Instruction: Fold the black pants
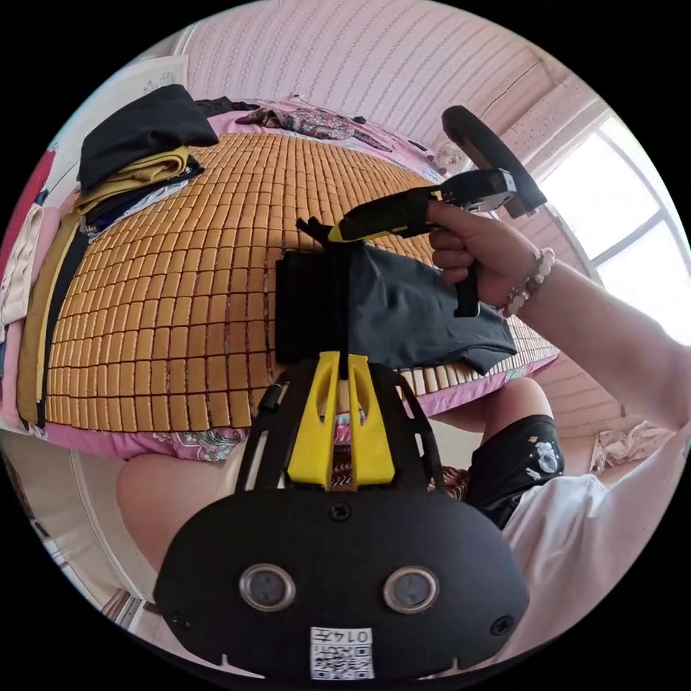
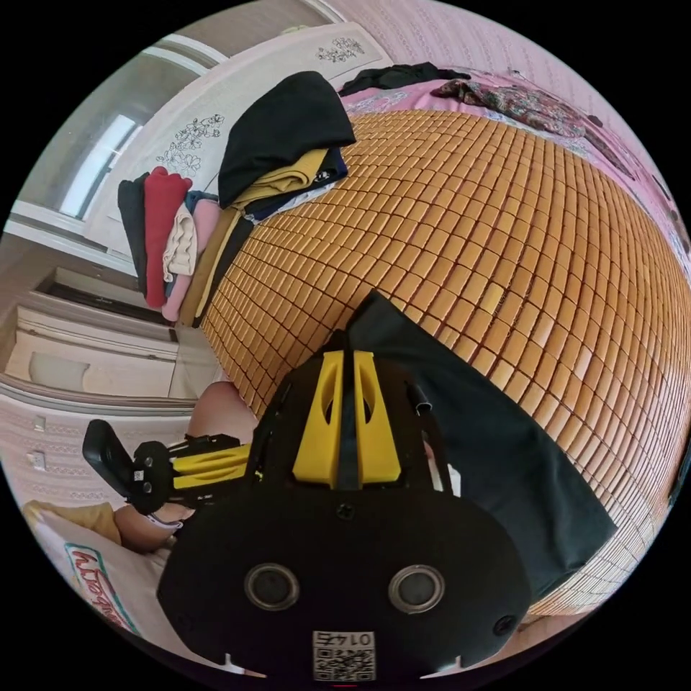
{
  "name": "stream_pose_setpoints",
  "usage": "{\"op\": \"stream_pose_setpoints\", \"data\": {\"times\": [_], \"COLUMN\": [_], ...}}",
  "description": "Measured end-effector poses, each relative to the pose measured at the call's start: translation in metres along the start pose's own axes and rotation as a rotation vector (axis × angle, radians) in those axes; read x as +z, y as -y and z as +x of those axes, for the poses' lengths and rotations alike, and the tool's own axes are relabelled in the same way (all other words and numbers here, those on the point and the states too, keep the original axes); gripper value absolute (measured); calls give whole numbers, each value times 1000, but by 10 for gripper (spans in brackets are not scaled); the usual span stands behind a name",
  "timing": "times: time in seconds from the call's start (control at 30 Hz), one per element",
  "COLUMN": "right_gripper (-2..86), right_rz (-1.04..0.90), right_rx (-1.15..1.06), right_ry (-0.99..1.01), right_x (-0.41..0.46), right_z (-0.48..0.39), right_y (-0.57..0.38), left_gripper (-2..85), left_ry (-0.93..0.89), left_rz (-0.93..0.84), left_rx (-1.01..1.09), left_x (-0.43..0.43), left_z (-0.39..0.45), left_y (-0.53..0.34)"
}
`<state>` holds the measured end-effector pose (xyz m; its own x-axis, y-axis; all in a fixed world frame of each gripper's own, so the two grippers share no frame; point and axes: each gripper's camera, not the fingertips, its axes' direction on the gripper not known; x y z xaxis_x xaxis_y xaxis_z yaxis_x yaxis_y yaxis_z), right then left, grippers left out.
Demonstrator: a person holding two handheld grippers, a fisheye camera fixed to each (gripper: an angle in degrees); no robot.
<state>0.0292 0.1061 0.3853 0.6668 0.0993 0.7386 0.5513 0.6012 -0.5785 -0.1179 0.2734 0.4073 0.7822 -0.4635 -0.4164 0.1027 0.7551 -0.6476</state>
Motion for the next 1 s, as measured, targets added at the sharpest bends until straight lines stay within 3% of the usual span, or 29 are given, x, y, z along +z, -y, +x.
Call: {"op": "stream_pose_setpoints", "data": {"times": [0.17, 0.33, 0.43, 0.53, 0.63, 0.77, 1.0], "right_gripper": [33, 78, 60, 34, 12, 1, -3], "right_rz": [51, -12, 108, 174, 117, -107, -139], "right_rx": [-41, -30, -44, -15, 65, 168, 45], "right_ry": [116, 90, -1, -224, -373, -339, -413], "right_x": [-31, 4, -25, -58, -69, -42, -50], "right_z": [-17, -30, -22, 3, 35, 72, 58], "right_y": [-4, 8, -17, -65, -122, -170, -152], "left_gripper": [3, 38, 33, 7, -6, -9, -10], "left_ry": [-115, -43, -5, 27, -61, -210, -122], "left_rz": [42, -3, 39, 49, 37, -48, -167], "left_rx": [16, -201, -197, -87, 20, 188, 419], "left_x": [-30, -25, -38, -38, -17, 30, 111], "left_z": [9, -32, -35, -16, 12, 69, 153], "left_y": [-8, -30, -38, -35, -24, -2, 29]}}
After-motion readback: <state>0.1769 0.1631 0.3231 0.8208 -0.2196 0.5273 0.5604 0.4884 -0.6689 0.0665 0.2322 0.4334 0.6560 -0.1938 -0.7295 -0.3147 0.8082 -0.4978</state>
